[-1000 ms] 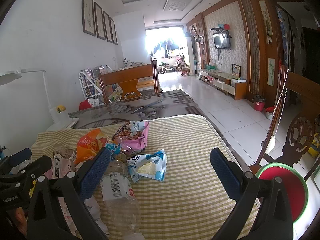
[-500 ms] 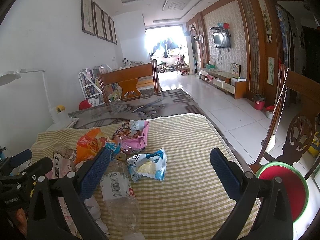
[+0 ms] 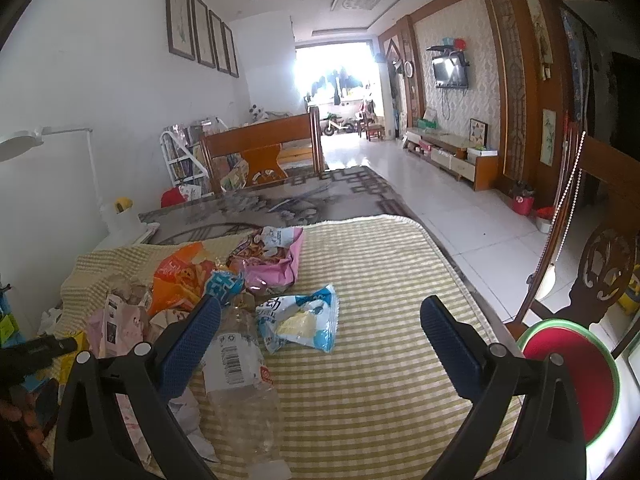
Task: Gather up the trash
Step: 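Grasp the yellow drink carton with the left tool while the right tool grasps the clear bottle, then carry carton and bottle to the red bucket and open both tools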
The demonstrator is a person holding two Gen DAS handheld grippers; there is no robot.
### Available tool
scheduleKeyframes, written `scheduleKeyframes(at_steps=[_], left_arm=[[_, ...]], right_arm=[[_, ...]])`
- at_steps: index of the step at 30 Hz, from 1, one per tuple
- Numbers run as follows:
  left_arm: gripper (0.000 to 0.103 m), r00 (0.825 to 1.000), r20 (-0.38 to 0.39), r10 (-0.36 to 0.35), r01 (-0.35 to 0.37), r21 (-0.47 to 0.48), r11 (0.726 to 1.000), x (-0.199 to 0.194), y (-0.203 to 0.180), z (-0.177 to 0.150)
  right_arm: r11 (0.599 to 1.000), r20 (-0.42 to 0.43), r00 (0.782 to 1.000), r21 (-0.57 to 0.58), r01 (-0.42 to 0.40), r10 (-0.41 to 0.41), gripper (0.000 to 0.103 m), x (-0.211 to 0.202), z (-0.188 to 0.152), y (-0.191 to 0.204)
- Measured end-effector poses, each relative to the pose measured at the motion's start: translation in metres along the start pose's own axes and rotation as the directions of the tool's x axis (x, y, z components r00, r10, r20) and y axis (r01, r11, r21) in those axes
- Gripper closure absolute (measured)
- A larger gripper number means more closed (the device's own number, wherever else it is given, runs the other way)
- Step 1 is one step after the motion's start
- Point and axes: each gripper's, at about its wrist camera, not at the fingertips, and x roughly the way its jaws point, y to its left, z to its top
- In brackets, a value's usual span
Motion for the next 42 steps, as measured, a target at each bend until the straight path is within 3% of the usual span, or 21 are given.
scheduleKeyframes(at_steps=[3, 6, 10, 12, 16, 19, 20, 23, 26, 29, 33, 37, 39, 42], left_arm=[[0.039, 0.999, -0.047, -0.007, 0.008, 0.01, 1.0, 0.013, -0.001, -0.007], [0.059, 0.997, -0.069, -0.025, 0.025, 0.0, 1.0, 0.02, 0.001, -0.009], [0.065, 0.996, -0.077, -0.039, 0.036, -0.034, 0.999, 0.02, 0.007, -0.007], [0.067, 0.996, -0.073, -0.049, 0.046, -0.043, 0.998, 0.018, 0.009, -0.005], [0.068, 0.996, -0.05, -0.068, 0.066, -0.051, 0.997, 0.012, 0.008, -0.001], [0.068, 0.998, 0.01, -0.057, 0.058, -0.023, 0.998, 0.0, 0.006, 0.001], [0.068, 0.998, 0.031, -0.057, 0.058, -0.013, 0.998, -0.004, 0.004, 0.001], [0.068, 0.992, 0.107, -0.068, 0.067, 0.013, 0.998, -0.019, -0.002, 0.003], [0.068, 0.978, 0.205, -0.037, 0.024, 0.066, 0.998, -0.036, -0.012, 0.0], [0.068, 0.95, 0.31, -0.037, -0.002, 0.123, 0.992, -0.055, -0.028, -0.009], [0.068, 0.922, 0.382, -0.069, -0.027, 0.241, 0.97, -0.073, -0.057, -0.027], [0.068, 0.903, 0.376, -0.207, 0.087, 0.312, 0.946, -0.098, -0.094, -0.051], [0.068, 0.899, 0.325, -0.293, 0.162, 0.375, 0.913, -0.104, -0.124, -0.06], [0.068, 0.864, 0.235, -0.446, 0.297, 0.477, 0.827, -0.113, -0.174, -0.077]], right_arm=[[1.0, -0.018, 1.0, -0.014, -0.017, 0.017, 0.007, 0.001, -0.001, 0.003], [0.998, -0.08, 0.996, -0.029, -0.053, 0.05, 0.007, 0.008, -0.004, 0.008], [0.992, -0.19, 0.974, -0.009, -0.126, 0.122, 0.007, 0.026, -0.008, 0.013], [0.986, -0.257, 0.952, 0.016, -0.167, 0.166, 0.007, 0.038, -0.011, 0.016], [0.973, -0.404, 0.887, 0.032, -0.23, 0.223, 0.009, 0.067, -0.026, 0.031], [0.962, -0.488, 0.838, 0.015, -0.273, 0.245, 0.028, 0.078, -0.038, 0.041], [0.961, -0.513, 0.823, 0.008, -0.277, 0.242, 0.042, 0.08, -0.042, 0.044], [0.954, -0.487, 0.828, 0.035, -0.298, 0.276, 0.044, 0.073, -0.037, 0.042], [0.938, -0.417, 0.843, 0.083, -0.336, 0.339, 0.044, 0.052, -0.021, 0.032], [0.921, -0.348, 0.852, 0.149, -0.361, 0.391, 0.044, 0.033, -0.005, 0.014], [0.913, -0.269, 0.877, 0.207, -0.352, 0.399, 0.044, 0.01, 0.017, -0.022], [0.92, -0.224, 0.905, 0.241, -0.308, 0.362, 0.044, -0.009, 0.027, -0.062], [0.939, -0.213, 0.932, 0.246, -0.24, 0.293, 0.044, -0.015, 0.028, -0.09], [0.951, -0.225, 0.957, 0.287, -0.113, 0.182, 0.044, -0.025, 0.023, -0.135]])
